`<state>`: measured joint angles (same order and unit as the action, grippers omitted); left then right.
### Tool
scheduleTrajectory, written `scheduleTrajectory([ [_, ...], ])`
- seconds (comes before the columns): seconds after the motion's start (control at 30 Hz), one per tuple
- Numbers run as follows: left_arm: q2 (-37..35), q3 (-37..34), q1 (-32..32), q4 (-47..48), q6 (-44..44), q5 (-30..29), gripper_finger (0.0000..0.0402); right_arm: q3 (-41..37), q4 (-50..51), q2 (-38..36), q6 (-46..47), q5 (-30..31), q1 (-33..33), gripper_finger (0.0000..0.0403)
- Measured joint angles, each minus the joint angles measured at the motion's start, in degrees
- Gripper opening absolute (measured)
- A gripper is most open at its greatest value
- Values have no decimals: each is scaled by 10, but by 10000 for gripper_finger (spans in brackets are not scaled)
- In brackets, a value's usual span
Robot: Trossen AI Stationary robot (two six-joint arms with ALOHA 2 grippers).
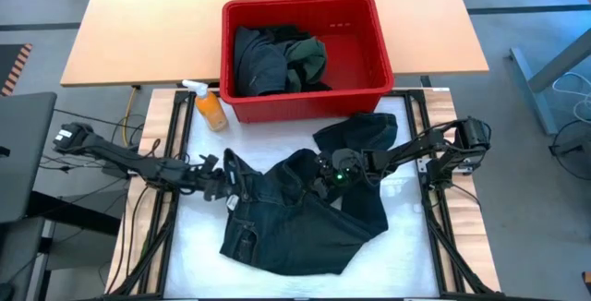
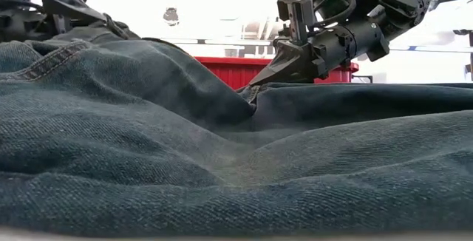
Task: Fold Laundry from Bin
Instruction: Fold the blue pants
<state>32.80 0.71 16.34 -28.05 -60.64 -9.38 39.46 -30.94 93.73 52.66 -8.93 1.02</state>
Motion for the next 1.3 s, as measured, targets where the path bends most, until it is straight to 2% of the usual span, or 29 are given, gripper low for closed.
scheduleTrajectory([
  [0.2, -68, 0, 0, 42, 4, 31, 308, 0, 0, 0, 0, 2, 0, 30],
  [0.43, -84, 0, -12, 141, -36, -9, 308, 0, 0, 0, -4, 3, -1, 31],
  [0.63, -61, 4, -12, 74, -27, -14, 308, 0, 0, 0, -3, 8, 0, 31],
  [0.8, -9, 14, -12, 99, -49, -12, 308, 0, -10, 0, -2, 14, -3, 31],
  [1.03, 90, 14, -12, -24, -51, -1, 308, 0, -15, 0, -2, 28, -4, 31],
  [1.3, 177, 44, -12, -29, -37, -3, 304, 0, -27, 0, -2, 32, -4, 31],
])
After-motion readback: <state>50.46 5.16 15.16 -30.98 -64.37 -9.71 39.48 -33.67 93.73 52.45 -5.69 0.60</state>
